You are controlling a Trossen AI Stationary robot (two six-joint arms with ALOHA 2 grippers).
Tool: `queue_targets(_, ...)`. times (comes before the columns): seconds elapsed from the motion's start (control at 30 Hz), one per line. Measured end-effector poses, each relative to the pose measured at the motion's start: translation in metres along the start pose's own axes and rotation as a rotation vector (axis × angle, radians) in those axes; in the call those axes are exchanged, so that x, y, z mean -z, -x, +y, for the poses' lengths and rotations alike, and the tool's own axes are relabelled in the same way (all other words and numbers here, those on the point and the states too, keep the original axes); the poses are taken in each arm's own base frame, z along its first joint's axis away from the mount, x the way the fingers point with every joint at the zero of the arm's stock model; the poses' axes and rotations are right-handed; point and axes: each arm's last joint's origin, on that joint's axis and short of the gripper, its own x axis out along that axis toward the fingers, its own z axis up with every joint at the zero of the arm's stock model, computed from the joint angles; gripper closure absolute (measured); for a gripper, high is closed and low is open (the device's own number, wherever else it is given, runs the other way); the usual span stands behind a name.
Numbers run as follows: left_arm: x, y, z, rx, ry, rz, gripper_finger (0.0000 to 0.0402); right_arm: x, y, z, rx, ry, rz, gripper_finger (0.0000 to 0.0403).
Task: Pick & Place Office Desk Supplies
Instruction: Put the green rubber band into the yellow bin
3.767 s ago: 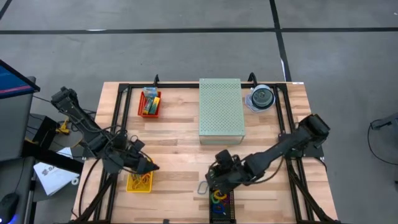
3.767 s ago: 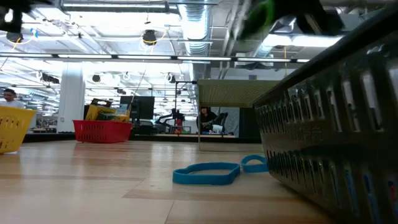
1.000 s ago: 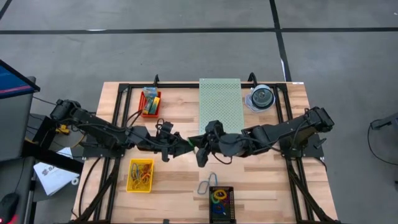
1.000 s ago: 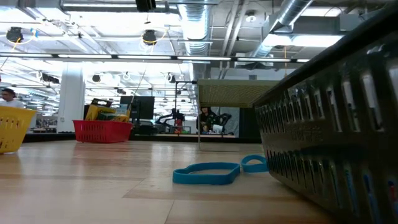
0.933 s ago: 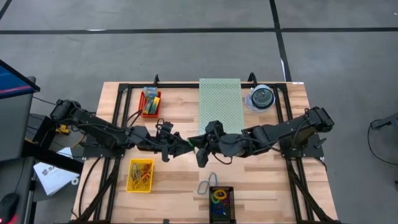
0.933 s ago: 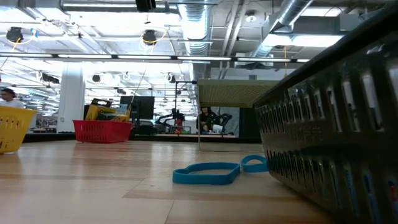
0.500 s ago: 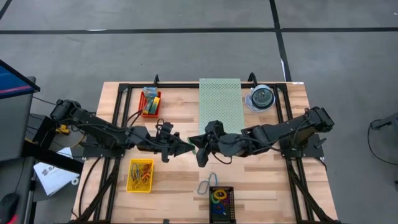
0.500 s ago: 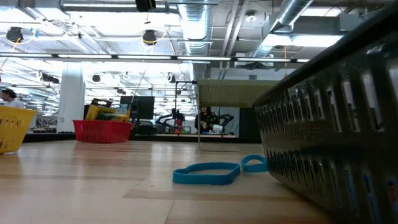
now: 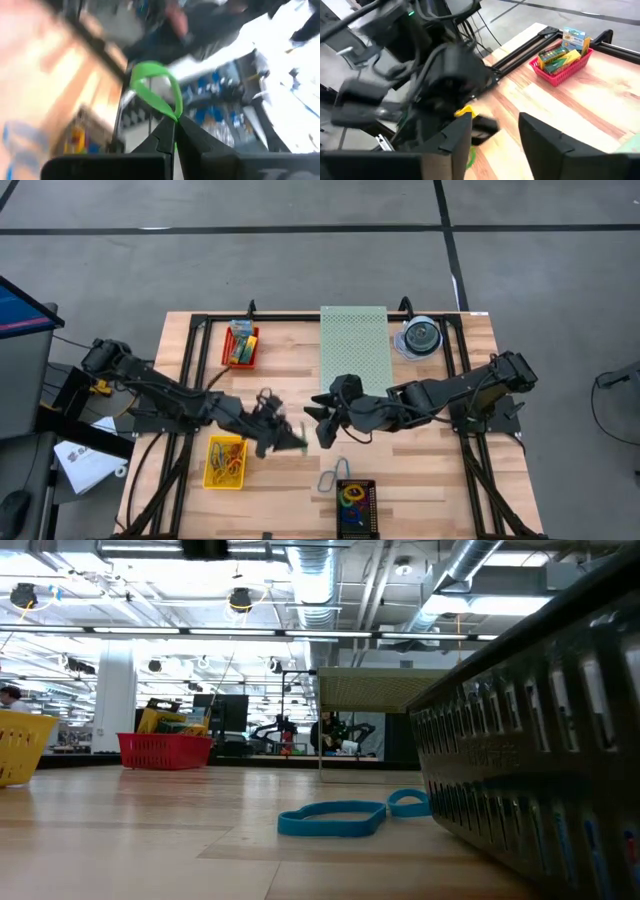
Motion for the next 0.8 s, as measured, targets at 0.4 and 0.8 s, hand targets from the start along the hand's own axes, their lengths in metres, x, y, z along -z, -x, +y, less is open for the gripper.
queue_targets(0.4,0.078,0.058,-0.017,-0.336,0.384,0.527,0.0401,0.015,0.004,-0.008,0.094,-0.012,0.114,0.0216)
queue_targets(0.8,0.074,0.141,0.007,-0.978,0.530,0.325,0.0401,0.032,0.014,-0.023,0.258,-0.016,0.241,0.0216)
